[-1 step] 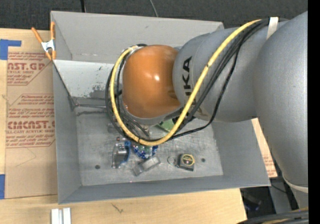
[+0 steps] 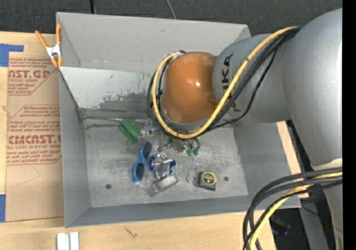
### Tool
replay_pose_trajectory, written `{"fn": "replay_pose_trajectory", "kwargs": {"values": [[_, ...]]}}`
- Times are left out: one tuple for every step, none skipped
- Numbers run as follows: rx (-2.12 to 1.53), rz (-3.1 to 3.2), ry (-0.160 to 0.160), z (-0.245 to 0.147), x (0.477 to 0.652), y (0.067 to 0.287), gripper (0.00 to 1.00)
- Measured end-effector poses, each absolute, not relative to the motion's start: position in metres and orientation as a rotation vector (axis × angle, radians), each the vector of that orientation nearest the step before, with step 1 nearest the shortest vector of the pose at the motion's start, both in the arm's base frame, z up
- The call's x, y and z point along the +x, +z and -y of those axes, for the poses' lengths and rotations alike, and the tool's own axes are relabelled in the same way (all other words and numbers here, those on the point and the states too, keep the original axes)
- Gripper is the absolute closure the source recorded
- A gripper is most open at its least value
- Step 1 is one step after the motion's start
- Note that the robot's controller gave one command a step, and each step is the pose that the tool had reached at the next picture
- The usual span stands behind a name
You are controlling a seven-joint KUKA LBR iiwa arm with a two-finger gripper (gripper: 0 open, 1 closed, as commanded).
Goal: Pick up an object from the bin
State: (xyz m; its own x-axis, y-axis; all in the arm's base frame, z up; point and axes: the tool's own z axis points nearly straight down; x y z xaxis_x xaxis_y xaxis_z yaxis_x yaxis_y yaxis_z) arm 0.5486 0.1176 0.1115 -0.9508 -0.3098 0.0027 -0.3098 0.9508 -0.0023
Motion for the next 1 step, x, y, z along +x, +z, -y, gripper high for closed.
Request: {"fn": "replay_pose_trajectory", "kwargs": {"values": [[0.387,3.118,-0.001,-0.0945,0.5454,0.1064,0.00]]}}
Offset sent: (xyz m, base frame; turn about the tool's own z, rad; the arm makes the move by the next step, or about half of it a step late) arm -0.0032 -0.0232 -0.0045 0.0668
